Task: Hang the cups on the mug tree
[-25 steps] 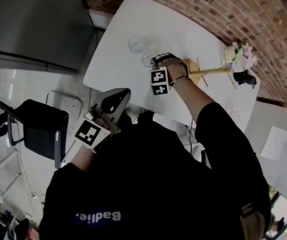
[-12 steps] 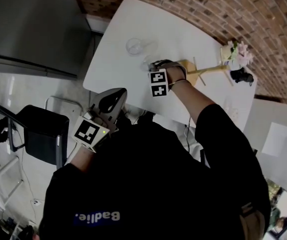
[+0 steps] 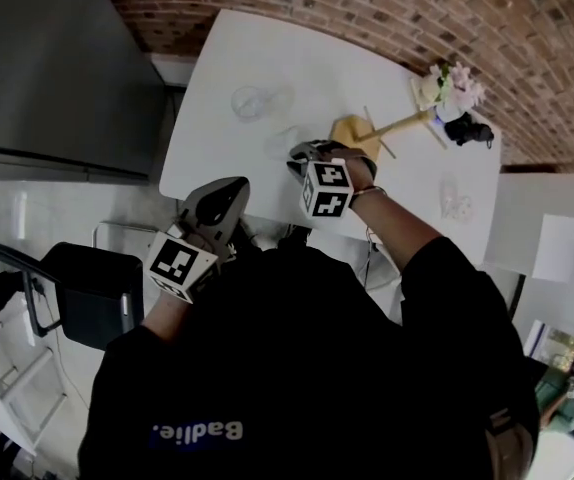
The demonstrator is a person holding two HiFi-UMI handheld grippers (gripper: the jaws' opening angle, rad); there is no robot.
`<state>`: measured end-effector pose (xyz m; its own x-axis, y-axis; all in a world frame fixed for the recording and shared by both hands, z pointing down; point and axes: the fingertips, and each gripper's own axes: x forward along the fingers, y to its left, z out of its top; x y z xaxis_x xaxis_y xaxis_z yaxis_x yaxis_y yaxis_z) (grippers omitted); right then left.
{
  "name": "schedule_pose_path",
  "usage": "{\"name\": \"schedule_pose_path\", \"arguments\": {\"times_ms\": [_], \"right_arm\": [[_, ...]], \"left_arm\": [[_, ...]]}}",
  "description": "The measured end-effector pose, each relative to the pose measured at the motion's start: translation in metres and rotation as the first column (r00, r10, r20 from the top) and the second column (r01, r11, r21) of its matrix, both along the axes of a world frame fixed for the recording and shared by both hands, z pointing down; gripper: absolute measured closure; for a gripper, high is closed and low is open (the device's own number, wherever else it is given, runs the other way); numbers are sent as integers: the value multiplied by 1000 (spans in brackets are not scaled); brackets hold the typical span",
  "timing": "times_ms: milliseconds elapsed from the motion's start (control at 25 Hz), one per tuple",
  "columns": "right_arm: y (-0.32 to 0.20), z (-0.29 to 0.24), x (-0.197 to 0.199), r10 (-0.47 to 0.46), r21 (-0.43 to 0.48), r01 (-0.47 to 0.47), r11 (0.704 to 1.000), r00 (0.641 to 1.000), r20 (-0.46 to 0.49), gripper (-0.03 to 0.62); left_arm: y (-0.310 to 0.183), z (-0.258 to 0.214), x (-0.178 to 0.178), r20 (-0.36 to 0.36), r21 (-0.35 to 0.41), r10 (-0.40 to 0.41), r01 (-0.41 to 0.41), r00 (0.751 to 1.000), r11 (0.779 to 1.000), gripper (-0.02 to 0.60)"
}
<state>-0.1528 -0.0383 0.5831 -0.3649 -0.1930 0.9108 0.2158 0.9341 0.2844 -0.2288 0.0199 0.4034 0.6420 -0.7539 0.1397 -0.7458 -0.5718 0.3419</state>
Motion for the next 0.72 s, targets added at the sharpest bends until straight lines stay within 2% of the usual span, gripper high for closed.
{"name": "schedule_pose_path", "arguments": {"times_ms": [200,280,480,720], "right_arm": [[14,-32,14,85,-39,-81,996,992,89,548],[17,-46,19,119,-58,-112,992,983,140,548],[29,-82,29,223,-151,-186,971,931,289,548],[42,-130,41,248,-201,-176,964,869,429,548]], "left_arm": [[-6,-1,12,4,31,41,-41,999,999,581],[-8,-1,20,3,22,65,-65,998,998,581],[-13,3,37,22,38,106,-107,994,994,580],[-19,7,57,28,42,136,-137,990,990,573]]}}
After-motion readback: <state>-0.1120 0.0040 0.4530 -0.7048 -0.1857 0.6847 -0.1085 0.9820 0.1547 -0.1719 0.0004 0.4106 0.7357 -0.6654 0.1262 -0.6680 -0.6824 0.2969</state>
